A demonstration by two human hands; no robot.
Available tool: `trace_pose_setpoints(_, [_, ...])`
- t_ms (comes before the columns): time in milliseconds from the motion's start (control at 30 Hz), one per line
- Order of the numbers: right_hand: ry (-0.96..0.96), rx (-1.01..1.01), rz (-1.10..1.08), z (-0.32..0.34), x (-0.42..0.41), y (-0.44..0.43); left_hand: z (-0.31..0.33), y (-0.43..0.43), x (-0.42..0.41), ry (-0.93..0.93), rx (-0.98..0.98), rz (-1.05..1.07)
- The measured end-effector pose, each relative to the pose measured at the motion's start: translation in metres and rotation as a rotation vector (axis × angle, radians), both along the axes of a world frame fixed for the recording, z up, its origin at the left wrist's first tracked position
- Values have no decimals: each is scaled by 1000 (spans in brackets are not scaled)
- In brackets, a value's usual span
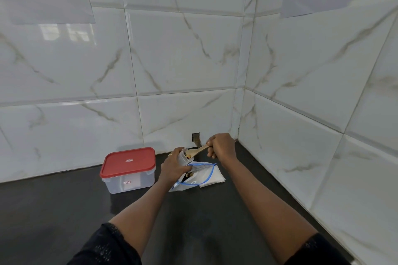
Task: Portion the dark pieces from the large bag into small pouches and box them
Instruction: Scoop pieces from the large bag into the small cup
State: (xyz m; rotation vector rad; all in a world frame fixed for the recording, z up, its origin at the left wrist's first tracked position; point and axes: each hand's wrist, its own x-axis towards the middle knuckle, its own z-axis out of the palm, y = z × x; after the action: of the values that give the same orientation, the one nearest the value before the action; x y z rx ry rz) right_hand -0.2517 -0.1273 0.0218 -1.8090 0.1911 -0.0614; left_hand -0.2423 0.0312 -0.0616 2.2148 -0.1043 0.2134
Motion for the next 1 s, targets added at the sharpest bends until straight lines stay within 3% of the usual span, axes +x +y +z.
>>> trace_pose_setpoints(333, [-429, -495, 216, -13, -6, 1, -5, 5, 7, 24, -55, 37])
trace_pose_setpoints(733, [-681, -662, 240, 0, 2, -10, 3, 8, 14, 27, -102, 34])
trace_pose_setpoints(1000, [-578, -851, 337, -8, 0, -17, 12, 14, 17, 9, 26, 40])
